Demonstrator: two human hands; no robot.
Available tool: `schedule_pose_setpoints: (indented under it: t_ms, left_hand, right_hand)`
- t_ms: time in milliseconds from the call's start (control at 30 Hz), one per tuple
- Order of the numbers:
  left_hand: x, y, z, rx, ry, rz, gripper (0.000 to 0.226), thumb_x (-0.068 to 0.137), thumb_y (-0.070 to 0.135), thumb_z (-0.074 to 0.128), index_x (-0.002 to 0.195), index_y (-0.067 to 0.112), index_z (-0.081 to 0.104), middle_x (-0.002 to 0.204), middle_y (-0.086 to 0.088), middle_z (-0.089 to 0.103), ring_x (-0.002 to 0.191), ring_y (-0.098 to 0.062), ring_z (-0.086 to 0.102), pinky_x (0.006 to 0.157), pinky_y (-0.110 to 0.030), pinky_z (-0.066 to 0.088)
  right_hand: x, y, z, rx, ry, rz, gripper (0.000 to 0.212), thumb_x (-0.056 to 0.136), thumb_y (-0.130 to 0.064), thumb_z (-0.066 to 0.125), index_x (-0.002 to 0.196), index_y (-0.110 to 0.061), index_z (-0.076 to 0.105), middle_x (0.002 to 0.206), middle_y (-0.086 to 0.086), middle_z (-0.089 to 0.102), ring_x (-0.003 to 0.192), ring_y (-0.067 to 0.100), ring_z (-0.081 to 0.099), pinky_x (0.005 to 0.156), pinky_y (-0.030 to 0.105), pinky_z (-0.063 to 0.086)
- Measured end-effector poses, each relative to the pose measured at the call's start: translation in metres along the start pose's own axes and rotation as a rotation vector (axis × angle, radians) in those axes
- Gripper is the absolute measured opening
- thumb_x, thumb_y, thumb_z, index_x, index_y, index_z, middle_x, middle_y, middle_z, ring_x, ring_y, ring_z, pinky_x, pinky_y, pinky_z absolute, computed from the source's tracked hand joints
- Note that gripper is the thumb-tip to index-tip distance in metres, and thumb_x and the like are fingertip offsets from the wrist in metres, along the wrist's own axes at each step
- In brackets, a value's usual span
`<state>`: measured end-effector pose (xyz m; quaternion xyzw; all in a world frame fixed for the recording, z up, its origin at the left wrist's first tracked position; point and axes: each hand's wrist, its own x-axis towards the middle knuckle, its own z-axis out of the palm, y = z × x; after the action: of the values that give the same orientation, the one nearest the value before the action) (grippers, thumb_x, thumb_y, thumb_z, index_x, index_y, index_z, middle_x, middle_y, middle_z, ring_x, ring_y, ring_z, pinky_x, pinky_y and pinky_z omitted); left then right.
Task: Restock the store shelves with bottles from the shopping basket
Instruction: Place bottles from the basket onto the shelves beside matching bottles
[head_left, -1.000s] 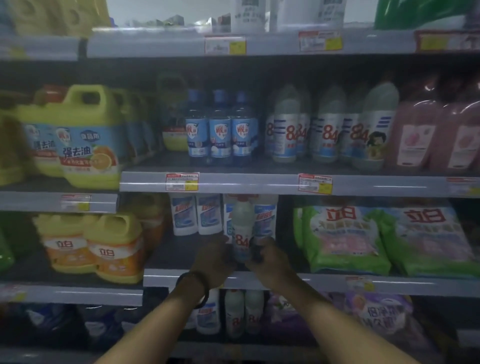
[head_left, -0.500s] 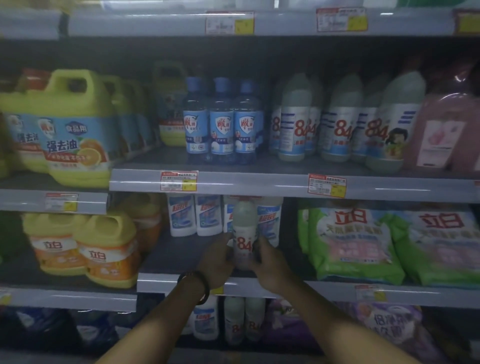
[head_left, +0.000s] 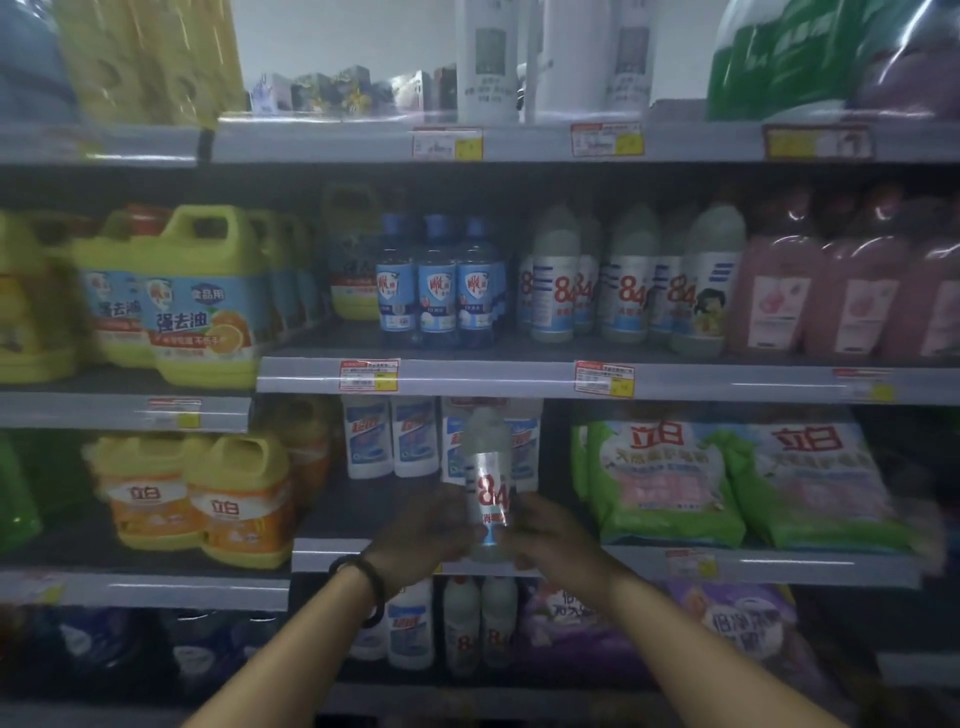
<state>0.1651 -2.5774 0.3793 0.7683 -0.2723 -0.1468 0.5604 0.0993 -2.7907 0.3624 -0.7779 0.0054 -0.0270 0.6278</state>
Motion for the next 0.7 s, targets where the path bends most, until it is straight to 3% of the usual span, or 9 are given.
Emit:
schedule_pose_setpoints:
  t_ms: [100, 167, 300, 433, 600, 700]
  left_hand:
    - [-0.022, 0.014, 0.003, -0.003, -0.019, -0.026, 0.024, 0.088, 0.027, 0.085, 0.109, 0.033, 0.075, 0.115, -0.007, 0.078, 0.107, -0.031, 0.076, 0.095, -0.055, 0.063]
    - [-0.034, 0.023, 0.005, -0.032, -0.029, -0.048, 0.026, 0.089, 0.024, 0.085, 0.112, 0.026, 0.074, 0.115, -0.009, 0.079, 0.109, -0.035, 0.075, 0.097, -0.06, 0.06]
    - [-0.053, 0.048, 0.015, -0.093, -0.04, -0.079, 0.03, 0.092, 0.016, 0.081, 0.12, 0.016, 0.071, 0.115, -0.01, 0.08, 0.108, -0.03, 0.077, 0.1, -0.056, 0.06]
    - [-0.065, 0.071, 0.025, -0.092, -0.055, -0.078, 0.036, 0.092, 0.014, 0.081, 0.125, 0.01, 0.068, 0.116, -0.009, 0.08, 0.106, -0.026, 0.079, 0.096, -0.048, 0.064]
    - [-0.078, 0.089, 0.033, -0.062, -0.087, -0.066, 0.046, 0.085, 0.018, 0.087, 0.125, 0.011, 0.065, 0.116, -0.011, 0.079, 0.104, -0.025, 0.08, 0.092, -0.043, 0.065]
    - [-0.077, 0.098, 0.033, -0.066, -0.062, -0.026, 0.051, 0.084, 0.018, 0.088, 0.128, 0.014, 0.062, 0.116, -0.011, 0.08, 0.105, -0.027, 0.079, 0.097, -0.049, 0.063]
  right_hand:
    - [-0.024, -0.008, -0.002, 0.033, 0.0, 0.005, 0.037, 0.095, -0.011, 0.081, 0.129, -0.018, 0.07, 0.12, 0.003, 0.081, 0.115, 0.025, 0.076, 0.092, 0.041, 0.062]
    - [-0.042, -0.017, -0.004, 0.034, -0.021, -0.008, 0.04, 0.095, -0.01, 0.081, 0.133, -0.018, 0.07, 0.12, 0.004, 0.081, 0.111, 0.022, 0.078, 0.084, 0.037, 0.064]
    - [-0.07, -0.031, -0.01, 0.104, -0.024, -0.006, 0.036, 0.097, -0.016, 0.079, 0.131, -0.018, 0.072, 0.118, 0.002, 0.082, 0.105, 0.021, 0.08, 0.077, 0.032, 0.062]
    - [-0.088, -0.046, -0.023, 0.139, -0.043, 0.011, 0.042, 0.096, -0.019, 0.08, 0.134, -0.005, 0.067, 0.12, 0.009, 0.081, 0.105, 0.028, 0.08, 0.074, 0.035, 0.065]
    - [-0.108, -0.056, -0.035, 0.057, -0.052, 0.0, 0.058, 0.086, -0.024, 0.091, 0.134, -0.011, 0.061, 0.129, 0.01, 0.076, 0.112, 0.031, 0.078, 0.091, 0.052, 0.066]
    - [-0.116, -0.066, -0.037, 0.02, 0.012, -0.068, 0.07, 0.083, -0.026, 0.092, 0.142, -0.011, 0.058, 0.13, 0.005, 0.075, 0.115, 0.022, 0.076, 0.089, 0.043, 0.067]
